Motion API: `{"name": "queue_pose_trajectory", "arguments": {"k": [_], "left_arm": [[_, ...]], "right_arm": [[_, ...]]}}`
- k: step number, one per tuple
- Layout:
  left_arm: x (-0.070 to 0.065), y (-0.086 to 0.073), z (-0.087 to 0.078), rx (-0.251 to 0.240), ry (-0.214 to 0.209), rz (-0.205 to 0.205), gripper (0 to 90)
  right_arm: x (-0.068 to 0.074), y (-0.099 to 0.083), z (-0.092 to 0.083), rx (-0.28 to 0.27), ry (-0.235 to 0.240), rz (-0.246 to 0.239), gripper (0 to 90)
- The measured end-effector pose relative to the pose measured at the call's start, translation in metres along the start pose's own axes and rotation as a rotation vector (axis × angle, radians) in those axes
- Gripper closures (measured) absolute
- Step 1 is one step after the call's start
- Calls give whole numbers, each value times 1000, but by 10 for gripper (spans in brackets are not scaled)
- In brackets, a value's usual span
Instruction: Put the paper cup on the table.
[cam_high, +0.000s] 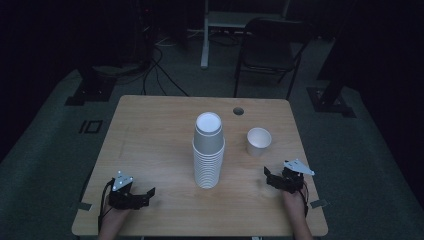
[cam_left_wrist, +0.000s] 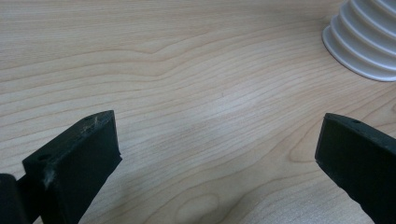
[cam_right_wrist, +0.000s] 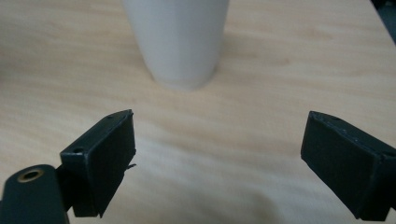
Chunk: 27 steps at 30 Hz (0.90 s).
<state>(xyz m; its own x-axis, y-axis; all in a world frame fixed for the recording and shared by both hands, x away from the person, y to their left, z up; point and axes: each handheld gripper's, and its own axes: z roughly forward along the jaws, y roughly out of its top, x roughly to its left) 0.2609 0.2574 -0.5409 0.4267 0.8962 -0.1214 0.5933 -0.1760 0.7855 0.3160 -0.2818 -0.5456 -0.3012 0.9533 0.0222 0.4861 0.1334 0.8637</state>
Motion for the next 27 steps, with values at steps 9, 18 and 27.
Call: {"name": "queue_pose_trajectory", "arguments": {"k": [9, 18, 27], "left_arm": [[1, -1, 0, 9, 5, -1, 1], [1, -2, 0, 10, 11, -7, 1], [5, -3, -4, 1, 55, -8, 1]], "right_arm": [[-10, -17, -23, 37, -37, 3, 97], [-15, -30, -36, 96, -62, -13, 97], [-26, -36, -44, 159, -55, 20, 115]]}}
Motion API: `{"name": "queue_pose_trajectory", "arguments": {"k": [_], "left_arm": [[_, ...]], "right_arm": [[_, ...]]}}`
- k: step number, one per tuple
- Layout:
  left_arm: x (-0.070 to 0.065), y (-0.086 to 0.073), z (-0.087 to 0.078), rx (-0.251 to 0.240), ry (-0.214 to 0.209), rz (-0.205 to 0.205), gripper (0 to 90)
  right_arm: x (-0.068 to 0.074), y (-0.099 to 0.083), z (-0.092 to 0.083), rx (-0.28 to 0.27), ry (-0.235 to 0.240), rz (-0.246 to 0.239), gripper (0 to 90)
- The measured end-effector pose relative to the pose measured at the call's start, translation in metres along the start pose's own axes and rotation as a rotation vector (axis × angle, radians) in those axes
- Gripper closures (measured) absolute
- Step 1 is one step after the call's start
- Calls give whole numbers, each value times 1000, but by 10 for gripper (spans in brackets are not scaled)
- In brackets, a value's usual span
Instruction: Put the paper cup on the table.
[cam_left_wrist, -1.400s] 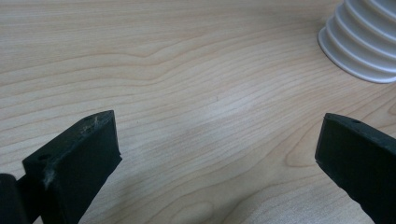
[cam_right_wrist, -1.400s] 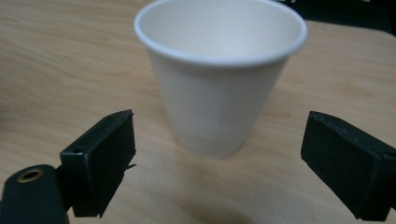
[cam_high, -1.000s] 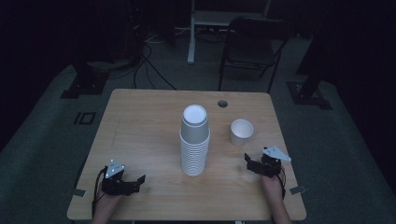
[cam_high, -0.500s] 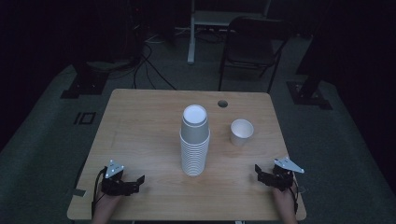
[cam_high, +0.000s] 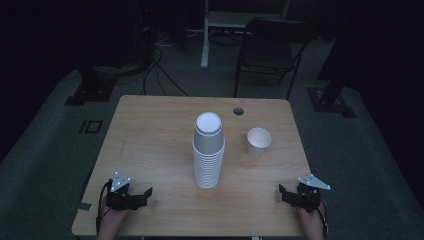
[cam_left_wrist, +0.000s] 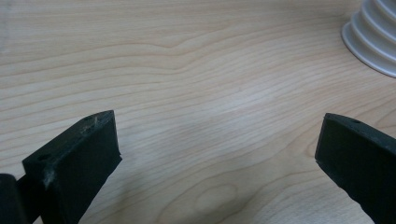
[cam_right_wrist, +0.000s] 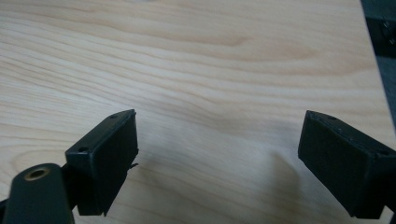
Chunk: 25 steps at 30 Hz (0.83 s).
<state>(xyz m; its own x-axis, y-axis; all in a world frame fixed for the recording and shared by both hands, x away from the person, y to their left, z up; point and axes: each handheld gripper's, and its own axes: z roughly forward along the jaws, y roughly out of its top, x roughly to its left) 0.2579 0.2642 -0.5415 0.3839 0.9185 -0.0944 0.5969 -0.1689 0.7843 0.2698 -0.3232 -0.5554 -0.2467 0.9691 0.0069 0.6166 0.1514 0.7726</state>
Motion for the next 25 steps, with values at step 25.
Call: {"name": "queue_pose_trajectory", "arguments": {"k": [25], "left_arm": [[9, -6, -3, 17, 53, -29, 1]], "right_arm": [[-13, -7, -4, 61, -103, 104, 119]]}}
